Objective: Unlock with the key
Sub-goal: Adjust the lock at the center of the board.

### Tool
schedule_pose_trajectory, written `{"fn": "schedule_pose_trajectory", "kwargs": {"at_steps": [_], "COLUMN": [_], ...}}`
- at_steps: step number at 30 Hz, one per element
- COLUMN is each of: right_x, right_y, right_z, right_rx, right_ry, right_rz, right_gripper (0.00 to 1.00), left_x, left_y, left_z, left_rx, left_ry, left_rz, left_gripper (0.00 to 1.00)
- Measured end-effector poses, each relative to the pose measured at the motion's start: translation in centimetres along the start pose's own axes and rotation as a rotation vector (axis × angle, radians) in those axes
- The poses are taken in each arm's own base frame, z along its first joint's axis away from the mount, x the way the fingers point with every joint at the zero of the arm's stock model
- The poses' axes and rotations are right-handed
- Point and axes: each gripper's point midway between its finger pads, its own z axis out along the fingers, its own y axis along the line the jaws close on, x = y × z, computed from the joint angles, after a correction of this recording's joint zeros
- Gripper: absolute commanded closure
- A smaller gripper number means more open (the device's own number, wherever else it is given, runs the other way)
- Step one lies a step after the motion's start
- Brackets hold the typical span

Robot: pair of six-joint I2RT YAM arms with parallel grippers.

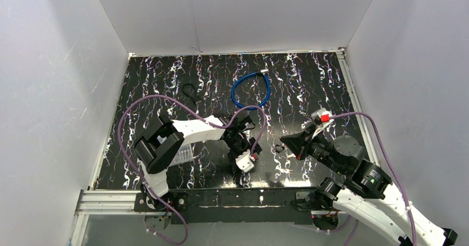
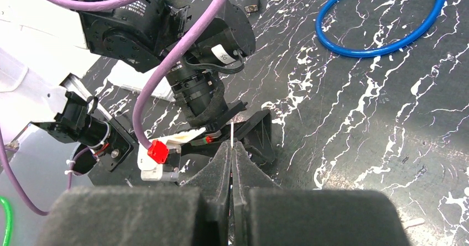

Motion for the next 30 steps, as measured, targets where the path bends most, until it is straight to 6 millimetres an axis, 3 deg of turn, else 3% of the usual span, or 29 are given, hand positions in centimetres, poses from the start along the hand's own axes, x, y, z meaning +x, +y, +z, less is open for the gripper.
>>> {"fn": "schedule_pose_trajectory", "kwargs": {"at_steps": [7,13,19,25,30], "right_x": [0.1,0.3,0.0,-0.1,-0.1], "right_y": [0.0,-0.1,0.0,0.0,0.0], "right_z": [-0.1,-0.3,-0.5,-0.7,-0.7], "right_rx": [0.002,0.003,-0.002,-0.004,-0.004], "right_ry": [0.002,0.008,-0.001,-0.006,-0.006], "right_rz": [0.0,0.0,0.001,0.001,0.002], "right_gripper": [0.99,0.99,0.99,0.99,0.99], "left_x": [1.7,4.5,6.5,7.0,7.1], "left_y": [2.5,3.9,2.8,0.4,-0.1], "left_z": [-0.2,-1.9,-4.0,-5.4,-5.6], "left_rx": [-0.042,-0.102,-0.128,-0.125,-0.123], "left_ry": [0.063,0.141,0.198,0.237,0.247], "left_rz": [-0.036,-0.089,-0.139,-0.174,-0.184], "left_gripper": [0.33,0.34,0.35,0.35,0.36]}}
